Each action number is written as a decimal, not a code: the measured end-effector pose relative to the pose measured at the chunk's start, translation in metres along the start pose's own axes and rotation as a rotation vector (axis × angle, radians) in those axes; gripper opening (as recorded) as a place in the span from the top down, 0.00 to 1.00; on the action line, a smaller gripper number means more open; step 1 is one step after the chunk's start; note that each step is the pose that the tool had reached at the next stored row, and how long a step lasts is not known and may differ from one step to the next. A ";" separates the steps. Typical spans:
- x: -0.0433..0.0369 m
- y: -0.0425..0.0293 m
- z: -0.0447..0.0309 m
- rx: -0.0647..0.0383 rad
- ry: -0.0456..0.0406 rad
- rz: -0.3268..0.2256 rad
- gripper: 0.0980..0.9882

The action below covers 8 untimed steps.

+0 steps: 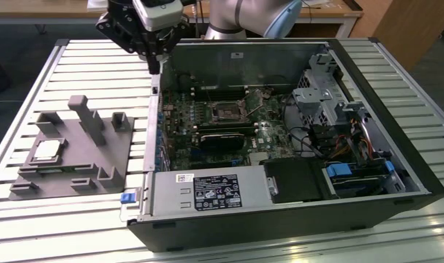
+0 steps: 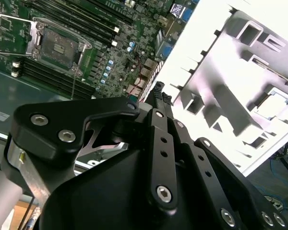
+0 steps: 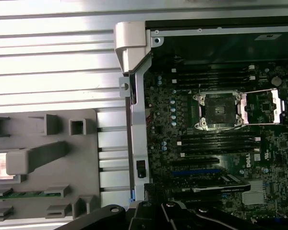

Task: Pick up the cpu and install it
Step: 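Reach for the cpu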

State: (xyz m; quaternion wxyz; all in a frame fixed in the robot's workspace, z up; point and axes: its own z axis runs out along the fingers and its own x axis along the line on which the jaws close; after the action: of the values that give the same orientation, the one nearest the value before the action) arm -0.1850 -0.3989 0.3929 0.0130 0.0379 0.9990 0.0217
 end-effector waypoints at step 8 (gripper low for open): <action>0.0017 -0.0001 0.0000 0.000 0.0000 0.000 0.99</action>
State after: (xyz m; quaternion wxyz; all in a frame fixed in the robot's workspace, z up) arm -0.1867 -0.3989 0.3929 0.0131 0.0379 0.9990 0.0217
